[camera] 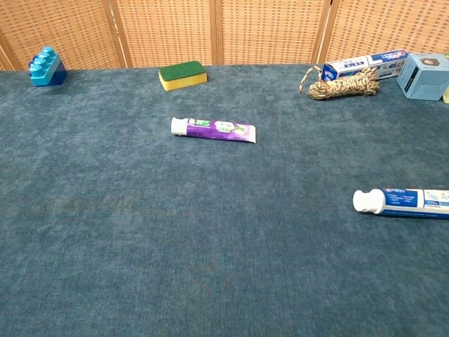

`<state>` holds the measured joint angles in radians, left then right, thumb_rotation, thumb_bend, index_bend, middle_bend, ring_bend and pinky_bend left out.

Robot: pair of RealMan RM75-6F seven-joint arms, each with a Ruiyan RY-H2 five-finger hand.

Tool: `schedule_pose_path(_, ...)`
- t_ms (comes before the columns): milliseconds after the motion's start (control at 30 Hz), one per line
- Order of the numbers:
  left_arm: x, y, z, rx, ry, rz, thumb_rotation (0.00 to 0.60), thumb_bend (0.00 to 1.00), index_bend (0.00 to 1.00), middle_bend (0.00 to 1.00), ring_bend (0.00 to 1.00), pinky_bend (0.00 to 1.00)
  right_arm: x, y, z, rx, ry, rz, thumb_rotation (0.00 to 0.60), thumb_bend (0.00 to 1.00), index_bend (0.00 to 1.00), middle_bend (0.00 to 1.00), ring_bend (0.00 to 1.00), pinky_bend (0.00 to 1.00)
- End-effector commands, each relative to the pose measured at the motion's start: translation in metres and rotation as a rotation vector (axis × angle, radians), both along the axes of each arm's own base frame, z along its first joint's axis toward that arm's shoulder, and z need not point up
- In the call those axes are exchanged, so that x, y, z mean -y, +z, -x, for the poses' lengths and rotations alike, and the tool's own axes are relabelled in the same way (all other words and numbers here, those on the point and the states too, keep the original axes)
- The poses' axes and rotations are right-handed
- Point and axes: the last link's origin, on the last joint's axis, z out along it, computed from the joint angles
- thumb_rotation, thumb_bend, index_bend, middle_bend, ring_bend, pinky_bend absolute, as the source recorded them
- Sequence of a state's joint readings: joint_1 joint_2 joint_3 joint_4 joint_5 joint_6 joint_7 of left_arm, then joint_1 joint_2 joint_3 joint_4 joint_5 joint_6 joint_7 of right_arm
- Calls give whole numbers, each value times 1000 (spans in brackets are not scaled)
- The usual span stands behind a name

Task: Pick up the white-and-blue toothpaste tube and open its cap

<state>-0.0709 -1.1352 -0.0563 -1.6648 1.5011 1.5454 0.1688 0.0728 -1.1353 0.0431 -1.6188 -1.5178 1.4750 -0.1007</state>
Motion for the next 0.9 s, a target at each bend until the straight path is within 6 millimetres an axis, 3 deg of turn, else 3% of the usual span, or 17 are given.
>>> schedule_pose_path(33, 1, 0, 0, -1, 1, 2, 600, 236, 254, 159, 133, 48, -1, 0, 0, 2, 0, -2, 491, 284, 213, 183, 157, 282)
schedule_pose_path(367, -1, 5, -5, 3, -18, -3, 600, 235, 246, 156, 129, 47, -4, -4, -2, 24, 8, -13, 491, 284, 212, 183, 157, 282)
schedule_pose_path(667, -15, 11, -16, -13, -54, 28, 600, 236, 246, 150, 128, 46, 8, -25, -24, 52, 44, -141, 489, 283, 202, 180, 157, 282)
schedule_pose_path(800, -22, 14, -21, -9, -61, 37, 600, 236, 245, 142, 124, 44, 16, -38, -33, 43, 39, -211, 424, 293, 191, 165, 142, 279)
schedule_pose_path(900, -28, 18, -27, -2, -80, 37, 600, 236, 245, 135, 121, 43, 25, -49, -41, 11, 36, -264, 370, 305, 188, 129, 96, 221)
